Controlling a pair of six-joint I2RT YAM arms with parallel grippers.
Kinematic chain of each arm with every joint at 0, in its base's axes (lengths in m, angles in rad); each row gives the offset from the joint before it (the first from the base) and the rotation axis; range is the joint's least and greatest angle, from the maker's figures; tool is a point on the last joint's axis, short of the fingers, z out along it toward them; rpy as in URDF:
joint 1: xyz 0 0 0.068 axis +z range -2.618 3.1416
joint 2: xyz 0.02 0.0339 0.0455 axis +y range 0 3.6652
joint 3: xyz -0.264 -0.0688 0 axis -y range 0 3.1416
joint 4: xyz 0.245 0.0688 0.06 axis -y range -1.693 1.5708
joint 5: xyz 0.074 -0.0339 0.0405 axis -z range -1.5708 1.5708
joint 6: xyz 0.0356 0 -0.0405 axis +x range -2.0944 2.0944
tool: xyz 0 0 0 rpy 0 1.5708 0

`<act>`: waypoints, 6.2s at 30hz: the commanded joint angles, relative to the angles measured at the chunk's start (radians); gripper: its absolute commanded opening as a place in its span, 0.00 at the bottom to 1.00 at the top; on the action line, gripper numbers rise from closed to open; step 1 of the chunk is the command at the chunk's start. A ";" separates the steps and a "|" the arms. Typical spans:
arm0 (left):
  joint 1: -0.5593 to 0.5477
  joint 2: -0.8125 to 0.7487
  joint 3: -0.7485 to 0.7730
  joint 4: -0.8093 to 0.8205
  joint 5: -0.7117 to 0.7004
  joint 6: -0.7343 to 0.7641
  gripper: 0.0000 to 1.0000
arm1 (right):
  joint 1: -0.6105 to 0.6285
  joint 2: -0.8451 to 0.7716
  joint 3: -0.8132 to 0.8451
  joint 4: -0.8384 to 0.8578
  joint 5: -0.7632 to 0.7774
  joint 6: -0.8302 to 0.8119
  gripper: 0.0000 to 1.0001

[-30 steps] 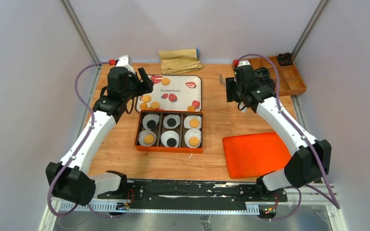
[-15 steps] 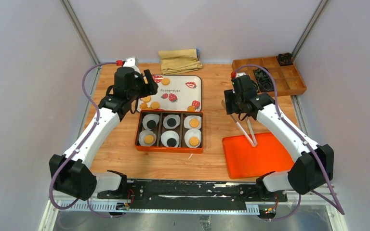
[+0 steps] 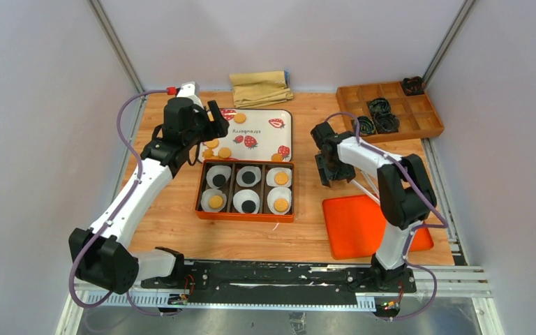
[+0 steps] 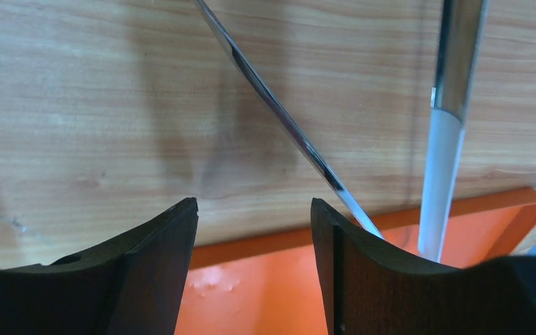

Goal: Pack the cookies

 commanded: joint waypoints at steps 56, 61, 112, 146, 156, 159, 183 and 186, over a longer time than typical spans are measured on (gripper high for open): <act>-0.006 0.049 0.041 0.006 0.009 0.022 0.75 | -0.080 0.743 1.178 -0.101 -0.133 -0.216 0.25; -0.006 0.041 0.035 0.002 -0.001 0.028 0.75 | -0.083 0.707 1.092 0.018 -0.101 -0.225 0.84; -0.107 -0.110 -0.011 -0.023 -0.013 0.025 0.77 | 0.423 -0.319 -0.490 0.161 -0.035 0.357 0.55; -0.106 -0.052 -0.012 0.038 0.030 0.014 0.77 | 0.426 -0.605 0.113 -0.129 -0.042 0.210 0.00; -0.106 0.138 0.149 0.077 0.347 0.095 0.78 | 0.433 -0.503 0.279 -0.125 -0.168 -0.051 0.00; -0.106 0.208 0.231 0.050 0.441 0.126 0.78 | 0.435 -0.460 0.300 -0.142 -0.230 -0.103 0.00; -0.107 0.393 0.220 0.163 0.751 0.113 0.83 | 0.612 -0.219 0.601 -0.268 -0.222 -0.324 0.00; -0.108 0.425 0.217 0.221 0.801 0.064 0.78 | 0.621 -0.199 0.629 -0.267 -0.221 -0.336 0.00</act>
